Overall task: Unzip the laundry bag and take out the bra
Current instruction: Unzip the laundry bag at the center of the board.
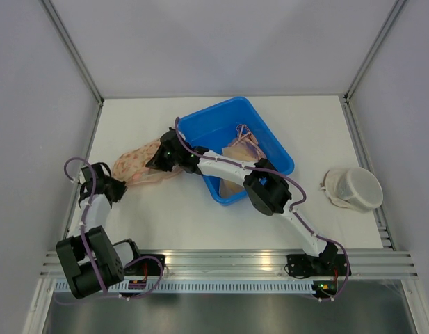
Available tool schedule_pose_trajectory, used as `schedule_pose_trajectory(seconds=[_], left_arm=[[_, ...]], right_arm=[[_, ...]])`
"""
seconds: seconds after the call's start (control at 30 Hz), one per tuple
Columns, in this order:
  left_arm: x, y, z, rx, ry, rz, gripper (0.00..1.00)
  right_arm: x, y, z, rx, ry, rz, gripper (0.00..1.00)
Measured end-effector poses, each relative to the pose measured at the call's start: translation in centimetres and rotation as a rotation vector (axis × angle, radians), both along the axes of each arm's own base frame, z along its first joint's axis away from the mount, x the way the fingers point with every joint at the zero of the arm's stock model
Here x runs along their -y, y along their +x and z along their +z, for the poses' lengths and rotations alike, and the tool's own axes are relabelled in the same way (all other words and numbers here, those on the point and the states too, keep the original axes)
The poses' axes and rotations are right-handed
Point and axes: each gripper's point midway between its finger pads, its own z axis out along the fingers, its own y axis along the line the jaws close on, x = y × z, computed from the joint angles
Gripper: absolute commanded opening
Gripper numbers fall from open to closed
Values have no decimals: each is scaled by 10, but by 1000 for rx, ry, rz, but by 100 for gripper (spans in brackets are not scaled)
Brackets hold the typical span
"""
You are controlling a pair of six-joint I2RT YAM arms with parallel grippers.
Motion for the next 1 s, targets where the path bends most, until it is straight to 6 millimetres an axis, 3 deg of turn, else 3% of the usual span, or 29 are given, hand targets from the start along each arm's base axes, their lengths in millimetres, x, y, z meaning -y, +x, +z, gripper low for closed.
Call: schedule_pose_trajectory(seconds=[0.13, 0.37, 0.63, 0.77, 0.83, 1.0], left_arm=[[-9, -4, 4, -35, 27, 36, 2], [-9, -15, 3, -59, 29, 53, 2], [4, -22, -8, -77, -30, 22, 2], [9, -21, -8, -71, -49, 7, 2], [11, -20, -7, -64, -60, -1, 2], [17, -19, -6, -46, -86, -20, 2]], right_arm=[[-5, 4, -9, 12, -16, 11, 5], [-10, 5, -36, 11, -71, 31, 41], [-2, 2, -51, -12, -119, 32, 53], [-2, 0, -48, -20, -118, 27, 60], [-3, -2, -43, -22, -111, 27, 72], [-9, -14, -26, -30, -89, 26, 75]])
